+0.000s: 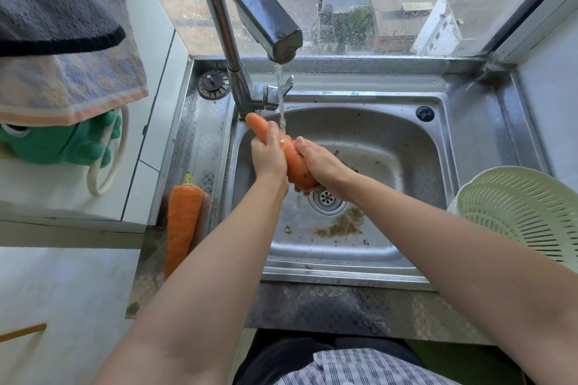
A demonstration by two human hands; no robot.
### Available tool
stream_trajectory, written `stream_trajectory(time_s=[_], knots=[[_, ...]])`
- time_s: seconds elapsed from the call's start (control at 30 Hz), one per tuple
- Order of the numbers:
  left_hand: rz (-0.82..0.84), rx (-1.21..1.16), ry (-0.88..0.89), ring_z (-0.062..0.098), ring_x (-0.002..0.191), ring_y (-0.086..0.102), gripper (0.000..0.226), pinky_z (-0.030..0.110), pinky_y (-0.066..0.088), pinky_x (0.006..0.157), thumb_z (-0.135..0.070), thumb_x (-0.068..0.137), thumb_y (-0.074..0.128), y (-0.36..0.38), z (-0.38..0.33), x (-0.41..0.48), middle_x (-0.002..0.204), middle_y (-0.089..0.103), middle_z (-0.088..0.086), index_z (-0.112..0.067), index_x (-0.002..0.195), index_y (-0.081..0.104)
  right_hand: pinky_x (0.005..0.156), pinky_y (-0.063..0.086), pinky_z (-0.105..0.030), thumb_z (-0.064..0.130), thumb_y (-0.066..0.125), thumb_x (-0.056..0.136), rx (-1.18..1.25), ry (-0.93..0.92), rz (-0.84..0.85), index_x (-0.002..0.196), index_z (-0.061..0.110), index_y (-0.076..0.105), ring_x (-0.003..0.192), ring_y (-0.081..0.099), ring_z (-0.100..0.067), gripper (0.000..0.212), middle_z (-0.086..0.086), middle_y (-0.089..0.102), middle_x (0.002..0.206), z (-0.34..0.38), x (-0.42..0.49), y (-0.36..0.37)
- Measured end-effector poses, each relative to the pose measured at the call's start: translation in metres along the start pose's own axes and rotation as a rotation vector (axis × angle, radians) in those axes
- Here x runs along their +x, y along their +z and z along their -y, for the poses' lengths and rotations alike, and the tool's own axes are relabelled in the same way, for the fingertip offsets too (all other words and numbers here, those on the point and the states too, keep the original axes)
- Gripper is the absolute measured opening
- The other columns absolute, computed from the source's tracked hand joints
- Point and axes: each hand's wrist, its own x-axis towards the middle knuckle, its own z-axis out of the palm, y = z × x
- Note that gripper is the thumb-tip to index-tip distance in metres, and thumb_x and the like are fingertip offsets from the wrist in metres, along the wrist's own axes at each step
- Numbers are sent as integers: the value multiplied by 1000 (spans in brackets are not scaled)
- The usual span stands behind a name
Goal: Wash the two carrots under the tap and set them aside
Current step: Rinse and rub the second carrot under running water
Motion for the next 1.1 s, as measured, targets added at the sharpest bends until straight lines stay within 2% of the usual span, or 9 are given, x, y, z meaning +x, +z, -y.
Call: stream_trajectory(time_s=[0.1, 0.23, 0.37, 0.47, 0.53, 0.67, 0.83, 1.0, 1.1], knots=[[-78, -138, -153, 27, 90, 71, 76, 41, 57, 85, -70, 92, 30, -5, -5, 15, 103, 72, 12, -8, 126, 59, 50, 47, -30, 46, 24, 105, 132, 134, 102, 110, 5, 52, 57, 61, -24, 50, -17, 65, 78, 1, -3, -1], [84, -119, -126, 24, 84, 68, 54, 36, 58, 68, -43, 98, 49, 1, -4, 6, 105, 63, 11, -3, 133, 41, 46, 47, -28, 48, 25, 105, 277, 238, 90, 104, 2, 55, 55, 60, -24, 55, -17, 66, 74, 2, -1, -3], [89, 67, -168, 23, 95, 64, 44, 36, 53, 76, -45, 97, 51, -4, -3, 5, 107, 64, 7, -7, 119, 53, 53, 49, -30, 43, 31, 105, 28, 66, 35, 123, 5, 47, 63, 63, -19, 45, -20, 64, 96, -1, 7, -1], [3, -167, -135, 20, 85, 65, 39, 37, 53, 80, -43, 100, 43, -8, -19, 10, 91, 66, 3, -10, 113, 58, 69, 52, -28, 18, 58, 97, 315, -17, 91, 134, 11, 47, 82, 62, -20, 39, -12, 60, 108, -1, 1, 1], [-68, -230, -132, 21, 87, 64, 39, 35, 50, 84, -40, 102, 40, -10, -26, 11, 93, 66, 4, -8, 119, 54, 69, 52, -26, 11, 67, 89, 391, -67, -20, 129, 12, 53, 81, 63, -19, 43, -9, 58, 110, 2, 2, 3], [-86, -217, -152, 28, 109, 59, 43, 43, 47, 100, -34, 102, 43, -9, -26, 6, 120, 57, 12, -6, 134, 43, 49, 40, -26, 45, 45, 100, 233, 4, -403, 97, 14, 60, 55, 61, -18, 35, -13, 63, 92, 14, 17, 14], [-201, -282, -182, 26, 98, 51, 51, 39, 45, 82, -34, 104, 39, -13, -36, 4, 124, 51, 13, -2, 143, 34, 60, 47, -29, 25, 56, 99, 202, -153, -19, 132, 8, 47, 75, 65, -21, 38, -14, 60, 104, 1, 8, 6], [-248, -336, -234, 29, 104, 54, 54, 43, 46, 94, -37, 104, 39, -15, -30, 0, 134, 50, 17, -2, 144, 32, 45, 41, -27, 34, 47, 102, 89, -202, -271, 102, 3, 59, 55, 55, -21, 32, -13, 60, 91, 8, 19, 21], [-302, -325, -228, 35, 111, 55, 55, 49, 46, 98, -41, 103, 38, -21, -33, 3, 133, 50, 17, -4, 144, 34, 61, 48, -30, 24, 51, 101, 129, -193, -30, 130, 6, 49, 70, 61, -19, 34, -15, 59, 99, 3, 10, 18]])
